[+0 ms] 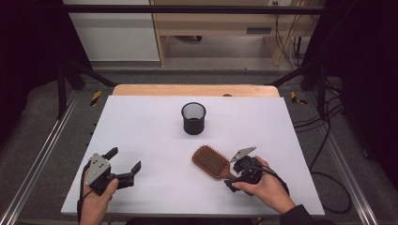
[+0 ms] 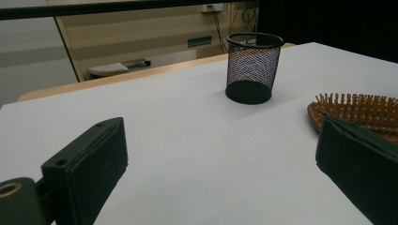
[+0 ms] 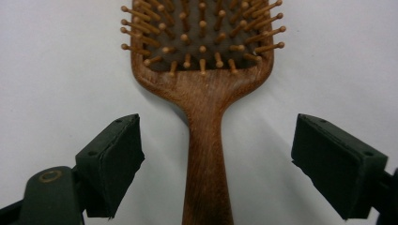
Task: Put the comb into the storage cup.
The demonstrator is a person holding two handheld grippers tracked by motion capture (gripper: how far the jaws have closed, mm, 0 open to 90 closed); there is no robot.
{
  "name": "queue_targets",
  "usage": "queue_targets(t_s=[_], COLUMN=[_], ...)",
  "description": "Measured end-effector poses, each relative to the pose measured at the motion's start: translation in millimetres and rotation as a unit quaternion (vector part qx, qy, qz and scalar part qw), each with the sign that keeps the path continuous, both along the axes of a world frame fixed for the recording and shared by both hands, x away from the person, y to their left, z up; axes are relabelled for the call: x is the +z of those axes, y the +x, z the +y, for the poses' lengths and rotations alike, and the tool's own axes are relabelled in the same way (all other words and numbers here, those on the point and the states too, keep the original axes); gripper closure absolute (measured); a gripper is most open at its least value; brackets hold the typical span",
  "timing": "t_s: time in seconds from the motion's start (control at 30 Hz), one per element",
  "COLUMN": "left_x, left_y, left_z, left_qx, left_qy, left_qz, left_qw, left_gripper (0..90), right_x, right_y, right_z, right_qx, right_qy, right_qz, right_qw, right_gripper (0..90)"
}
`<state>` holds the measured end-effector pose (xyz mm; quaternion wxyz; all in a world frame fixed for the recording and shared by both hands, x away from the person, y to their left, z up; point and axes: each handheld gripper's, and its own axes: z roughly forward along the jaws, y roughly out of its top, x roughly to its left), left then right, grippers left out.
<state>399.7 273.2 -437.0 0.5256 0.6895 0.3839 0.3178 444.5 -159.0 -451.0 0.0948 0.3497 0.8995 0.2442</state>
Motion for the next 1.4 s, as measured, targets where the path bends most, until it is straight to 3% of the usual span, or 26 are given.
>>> queue_targets(t_s=[0.53,0.77,1.4], left_x=[0.3,0.9,1.2], left_y=[-0.2,-0.7,-1.0], left_z=[0.2,0.6,1.8], left_qx=[0.001,0.003,0.006], left_qy=[0.001,0.002,0.0], left_qz=[0.0,-0.002,-0.001], left_qw=[1.0,1.0,1.0], left_gripper=[3.1,3.3,3.5], right_x=[1.1,-0.9,-1.3], right_y=[4.7,6.1,8.8], right_z=[10.3,13.9,15.7], right_qx=[0.0,0.003,0.007], right_qy=[-0.027,-0.033,-0.052], right_qz=[0.039,0.054,0.053], right_qw=[0.9988,0.998,0.9972], right_gripper=[45.5,53.4,67.4])
